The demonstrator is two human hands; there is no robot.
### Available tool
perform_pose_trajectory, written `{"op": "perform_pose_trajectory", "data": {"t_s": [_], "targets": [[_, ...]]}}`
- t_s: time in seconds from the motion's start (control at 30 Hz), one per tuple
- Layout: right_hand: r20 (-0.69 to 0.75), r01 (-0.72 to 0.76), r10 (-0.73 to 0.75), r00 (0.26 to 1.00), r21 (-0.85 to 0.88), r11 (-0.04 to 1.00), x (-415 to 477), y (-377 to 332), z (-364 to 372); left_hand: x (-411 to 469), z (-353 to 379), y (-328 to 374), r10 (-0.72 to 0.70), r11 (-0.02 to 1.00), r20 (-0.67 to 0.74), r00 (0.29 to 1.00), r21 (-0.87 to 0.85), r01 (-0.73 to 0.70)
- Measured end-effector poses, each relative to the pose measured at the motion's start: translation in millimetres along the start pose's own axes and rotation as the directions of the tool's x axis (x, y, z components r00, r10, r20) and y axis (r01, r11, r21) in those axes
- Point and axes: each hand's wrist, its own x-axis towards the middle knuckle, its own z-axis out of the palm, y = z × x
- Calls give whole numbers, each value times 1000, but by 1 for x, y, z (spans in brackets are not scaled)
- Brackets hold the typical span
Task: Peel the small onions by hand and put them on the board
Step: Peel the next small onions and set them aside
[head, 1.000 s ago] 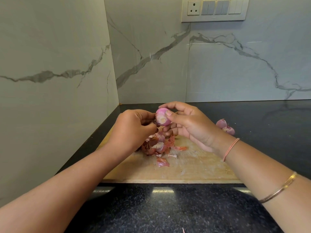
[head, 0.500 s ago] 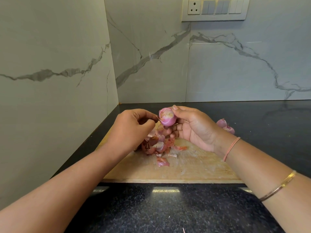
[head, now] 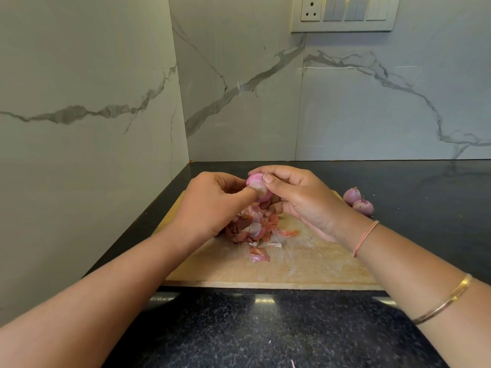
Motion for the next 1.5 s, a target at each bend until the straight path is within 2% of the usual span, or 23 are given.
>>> {"op": "perform_pose_trajectory", "data": {"t_s": [0.17,0.4,0.7,0.77,0.87,1.03,1.5], "targets": [[-43,58,-64,997,-121,991,1,2,3,-1,0,0,35,995,-27,999,94,-33],[-61,85,-100,993,-212,974,0,4,6,-1,1,-3,74,989,-48,996,129,-68],[-62,96,-109,992,-174,980,1,6,5,0,2,-5,138,979,-71,988,164,-125],[-54,75,-81,995,-112,991,1,4,4,2,0,-6,142,979,-87,986,161,-126],[-40,62,-64,997,-40,997,1,0,2,2,-3,-7,137,986,-110,984,106,-126],[-25,29,-27,999,67,997,0,-1,-3,-1,-1,-5,103,995,-47,994,-14,-104],[-39,88,-89,995,-25,996,-2,-1,5,0,-3,-3,147,988,-105,984,72,-140]]}}
